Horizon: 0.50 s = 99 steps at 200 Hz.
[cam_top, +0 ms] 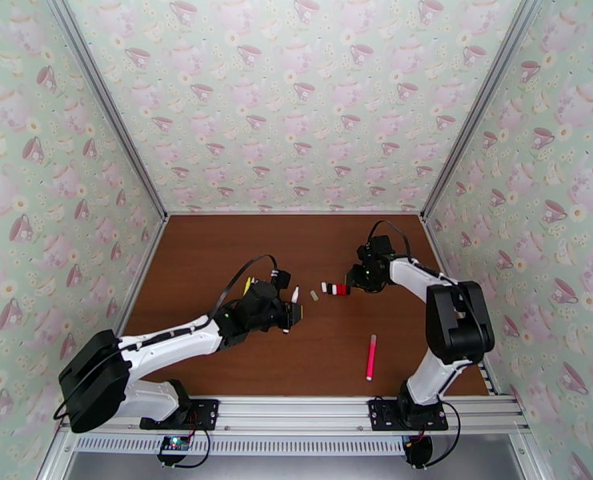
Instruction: Open the pen caps
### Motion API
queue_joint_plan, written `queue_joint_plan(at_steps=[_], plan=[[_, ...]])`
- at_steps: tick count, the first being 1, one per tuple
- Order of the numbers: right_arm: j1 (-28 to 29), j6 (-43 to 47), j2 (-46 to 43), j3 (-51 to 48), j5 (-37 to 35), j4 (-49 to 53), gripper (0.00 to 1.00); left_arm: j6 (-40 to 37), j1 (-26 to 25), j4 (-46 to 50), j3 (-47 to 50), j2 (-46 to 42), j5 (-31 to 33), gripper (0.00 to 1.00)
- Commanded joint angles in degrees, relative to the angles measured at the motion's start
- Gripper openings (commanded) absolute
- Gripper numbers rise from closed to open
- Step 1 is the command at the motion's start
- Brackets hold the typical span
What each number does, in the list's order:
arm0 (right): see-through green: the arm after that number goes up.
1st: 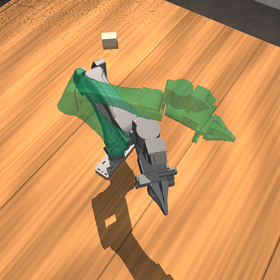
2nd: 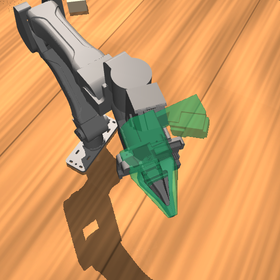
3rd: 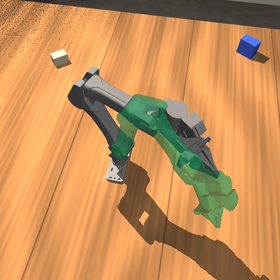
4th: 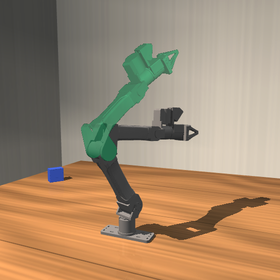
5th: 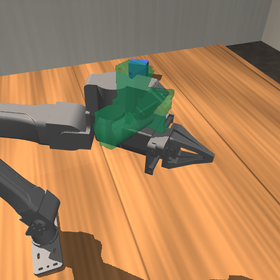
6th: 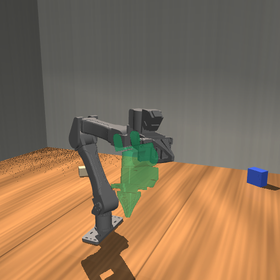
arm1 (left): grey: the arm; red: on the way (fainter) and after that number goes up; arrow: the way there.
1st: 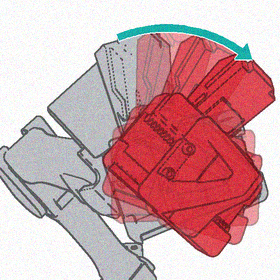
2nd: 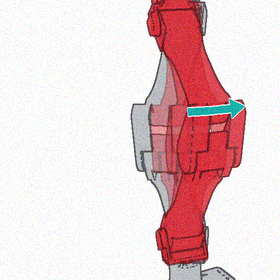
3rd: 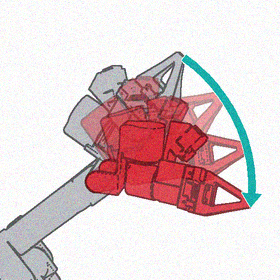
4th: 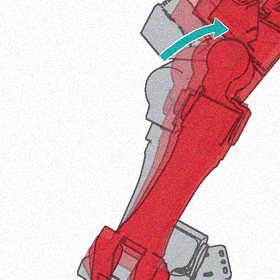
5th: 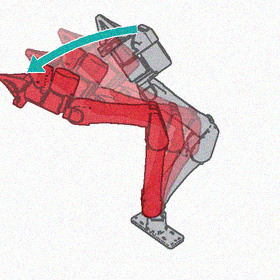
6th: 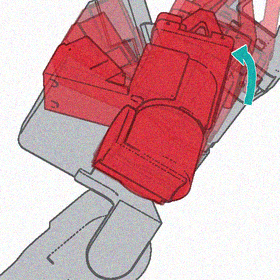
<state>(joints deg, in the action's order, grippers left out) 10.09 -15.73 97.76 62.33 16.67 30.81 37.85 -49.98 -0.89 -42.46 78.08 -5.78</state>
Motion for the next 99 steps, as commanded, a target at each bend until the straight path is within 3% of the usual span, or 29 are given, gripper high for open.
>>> queue_joint_plan(at_steps=[1, 42, 99], plan=[[3.1, -1.1, -4.6, -1.7, -1.5, -0.6, 0.32, 1.4, -0.2, 2.0, -1.7, 0.0, 3.5, 0.06], [12.0, 0.8, -7.0, 0.1, -3.9, 0.9, 0.32, 1.9, 0.6, 3.1, 1.1, -4.4, 6.7, 0.07], [22.0, 1.9, 3.3, 9.3, -11.3, 5.0, 0.31, -1.4, 1.5, 4.8, 4.2, -12.1, 5.7, 0.10]])
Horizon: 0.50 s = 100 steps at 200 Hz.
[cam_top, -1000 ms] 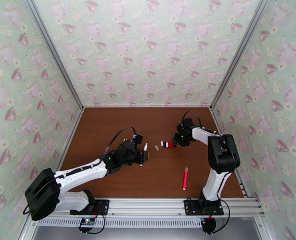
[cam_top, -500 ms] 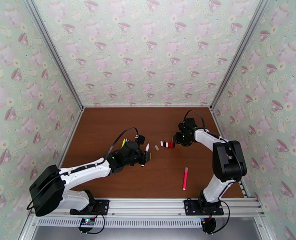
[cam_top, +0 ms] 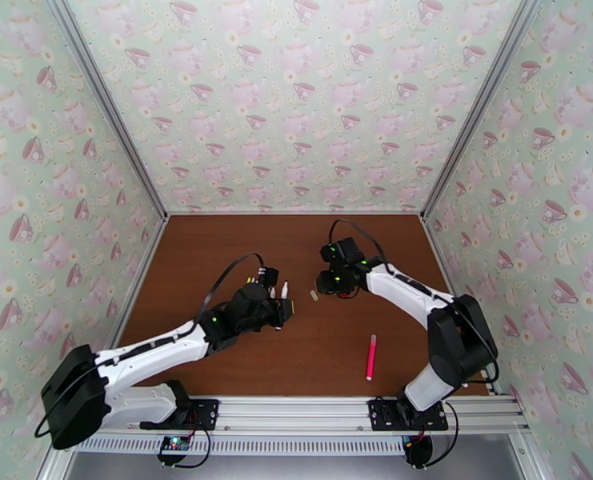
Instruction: Open the pen caps
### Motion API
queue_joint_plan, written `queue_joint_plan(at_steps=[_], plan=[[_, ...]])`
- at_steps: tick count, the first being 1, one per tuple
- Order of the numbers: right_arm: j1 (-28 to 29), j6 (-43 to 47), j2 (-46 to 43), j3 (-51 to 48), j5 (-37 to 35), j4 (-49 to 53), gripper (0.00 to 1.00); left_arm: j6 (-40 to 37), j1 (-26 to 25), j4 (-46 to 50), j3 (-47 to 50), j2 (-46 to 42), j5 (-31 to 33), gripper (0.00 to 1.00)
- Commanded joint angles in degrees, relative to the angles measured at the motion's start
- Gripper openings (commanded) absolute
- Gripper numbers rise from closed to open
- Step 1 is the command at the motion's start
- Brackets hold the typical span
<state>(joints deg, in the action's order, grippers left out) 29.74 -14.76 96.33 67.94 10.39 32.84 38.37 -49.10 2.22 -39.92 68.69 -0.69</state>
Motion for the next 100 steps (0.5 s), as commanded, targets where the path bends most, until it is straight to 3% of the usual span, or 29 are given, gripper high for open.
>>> queue_joint_plan(at_steps=[1, 43, 100], plan=[[2.5, 0.9, 5.0, 3.9, -5.3, 3.0, 0.31, -2.0, 0.7, 1.8, 1.7, -2.8, 0.7, 0.10], [5.1, 0.2, 11.4, 8.0, -11.9, 5.3, 0.30, -2.3, 1.0, 2.5, 2.7, -5.2, 0.7, 0.10], [5.2, 0.8, 14.1, 9.2, -12.8, 5.7, 0.29, -2.3, 1.2, 2.2, 2.7, -4.5, 0.4, 0.10]])
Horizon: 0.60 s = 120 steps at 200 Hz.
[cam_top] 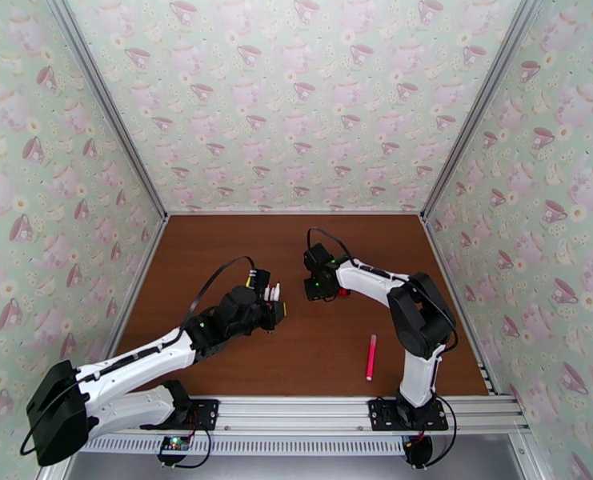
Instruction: Open the pen caps
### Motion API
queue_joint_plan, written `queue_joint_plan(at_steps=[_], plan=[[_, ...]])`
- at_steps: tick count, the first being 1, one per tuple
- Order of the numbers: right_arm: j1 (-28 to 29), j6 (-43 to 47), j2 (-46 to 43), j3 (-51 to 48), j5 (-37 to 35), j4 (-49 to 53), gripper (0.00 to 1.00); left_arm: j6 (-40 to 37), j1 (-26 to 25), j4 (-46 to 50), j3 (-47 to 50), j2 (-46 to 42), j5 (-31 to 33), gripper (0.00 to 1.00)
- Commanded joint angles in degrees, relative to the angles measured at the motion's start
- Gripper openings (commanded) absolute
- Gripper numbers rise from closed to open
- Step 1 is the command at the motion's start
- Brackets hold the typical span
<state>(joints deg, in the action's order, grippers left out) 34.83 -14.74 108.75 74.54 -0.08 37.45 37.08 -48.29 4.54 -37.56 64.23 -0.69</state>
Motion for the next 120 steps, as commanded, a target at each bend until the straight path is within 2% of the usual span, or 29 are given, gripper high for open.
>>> queue_joint_plan(at_steps=[1, 120], plan=[[0.2, 0.8, 1.7, 2.6, -2.3, 1.1, 0.29, -1.0, 0.5, -0.1, 0.4, -0.1, 0.4, 0.10], [0.2, 0.5, 6.0, 5.9, -2.7, 1.9, 0.25, -1.0, 0.4, -1.1, 0.5, 1.0, -0.2, 0.10]])
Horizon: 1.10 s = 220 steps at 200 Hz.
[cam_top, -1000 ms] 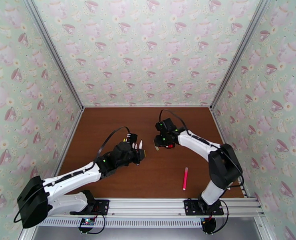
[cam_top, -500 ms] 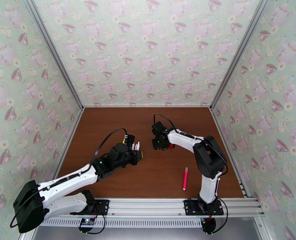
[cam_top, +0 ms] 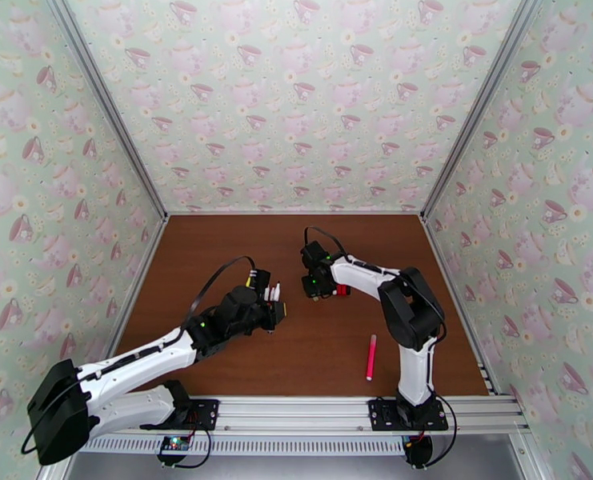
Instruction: Open the pen caps
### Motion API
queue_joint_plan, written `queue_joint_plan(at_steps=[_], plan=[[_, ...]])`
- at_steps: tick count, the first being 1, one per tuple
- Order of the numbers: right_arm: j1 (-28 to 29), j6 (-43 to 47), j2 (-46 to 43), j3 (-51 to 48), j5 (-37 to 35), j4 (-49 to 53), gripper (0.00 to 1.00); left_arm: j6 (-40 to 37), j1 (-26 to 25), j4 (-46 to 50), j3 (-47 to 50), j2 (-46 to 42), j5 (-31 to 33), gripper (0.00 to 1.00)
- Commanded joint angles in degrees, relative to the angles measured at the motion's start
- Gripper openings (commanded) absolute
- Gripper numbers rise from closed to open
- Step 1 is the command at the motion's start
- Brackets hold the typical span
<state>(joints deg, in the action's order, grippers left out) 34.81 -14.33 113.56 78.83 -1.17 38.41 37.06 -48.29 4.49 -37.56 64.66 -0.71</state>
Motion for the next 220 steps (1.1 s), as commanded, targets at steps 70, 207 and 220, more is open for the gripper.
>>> queue_joint_plan(at_steps=[70, 207, 220], plan=[[0.3, -3.2, 2.4, 3.4, -5.9, -0.3, 0.19, -0.5, 0.5, -1.8, 0.7, 1.0, -0.5, 0.10], [-1.2, -8.5, 1.5, 3.7, -14.5, 3.6, 0.18, -0.1, 0.4, -2.4, 0.8, 1.9, -1.0, 0.10], [-1.3, -8.9, 0.9, 3.5, -14.7, 3.5, 0.17, 0.0, 0.3, -2.4, 0.7, 2.0, -1.0, 0.10]])
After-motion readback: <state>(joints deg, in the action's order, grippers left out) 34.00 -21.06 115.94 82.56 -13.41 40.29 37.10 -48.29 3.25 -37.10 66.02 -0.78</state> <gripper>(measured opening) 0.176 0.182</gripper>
